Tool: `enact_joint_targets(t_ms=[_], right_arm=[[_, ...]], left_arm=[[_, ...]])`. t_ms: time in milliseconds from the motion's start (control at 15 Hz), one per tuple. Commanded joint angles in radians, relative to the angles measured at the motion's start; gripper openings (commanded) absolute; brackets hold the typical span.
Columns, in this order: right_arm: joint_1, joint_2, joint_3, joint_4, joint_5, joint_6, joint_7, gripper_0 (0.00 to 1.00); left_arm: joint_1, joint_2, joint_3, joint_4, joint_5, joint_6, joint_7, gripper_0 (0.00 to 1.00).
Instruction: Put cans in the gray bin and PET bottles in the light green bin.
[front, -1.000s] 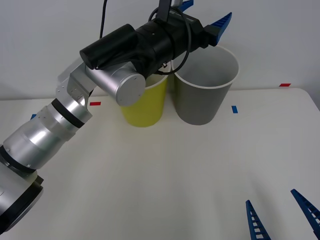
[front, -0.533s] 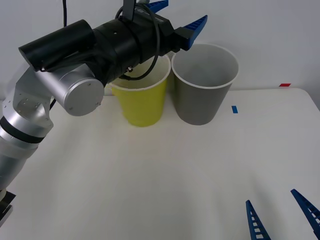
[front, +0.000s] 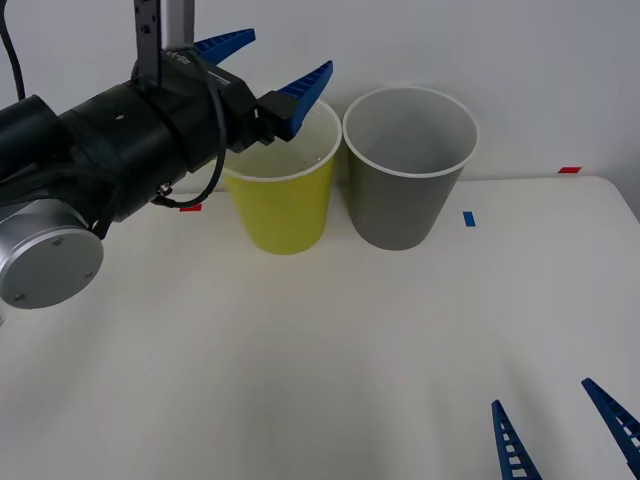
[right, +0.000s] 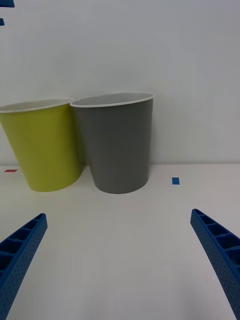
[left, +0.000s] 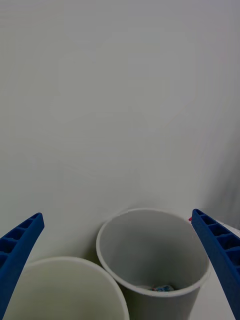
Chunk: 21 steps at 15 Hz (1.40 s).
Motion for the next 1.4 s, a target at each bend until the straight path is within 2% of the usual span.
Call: enact_joint_targets(t_ms=[67,267,533,1000,1200,1400], right_arm=[[0.0,0.0,0.0,0.0,0.0,0.0,0.0,1.0],[0.0,0.0,0.0,0.0,0.0,0.0,0.0,1.0],[0.0,0.0,0.0,0.0,0.0,0.0,0.0,1.0],[0.0,0.0,0.0,0.0,0.0,0.0,0.0,1.0],[0.0,0.0,0.0,0.0,0.0,0.0,0.0,1.0],[0.0,0.0,0.0,0.0,0.0,0.0,0.0,1.0]], left_arm=[[0.137,0.038,0.076,-0.089,-0.001,-0.009,-0.004,1.0],[0.297,0.047,0.168,-0.157,-0.015,-0.042,-0.014,1.0],[0.507,0.049,0.211,-0.169,-0.03,-0.226,-0.031,1.0],[0.805,0.047,0.217,-0.169,-0.064,-0.522,-0.074,1.0],[0.918,0.044,0.178,-0.167,-0.087,-0.624,-0.093,1.0],[1.055,0.012,0.142,-0.167,-0.159,-0.696,-0.14,1.0]])
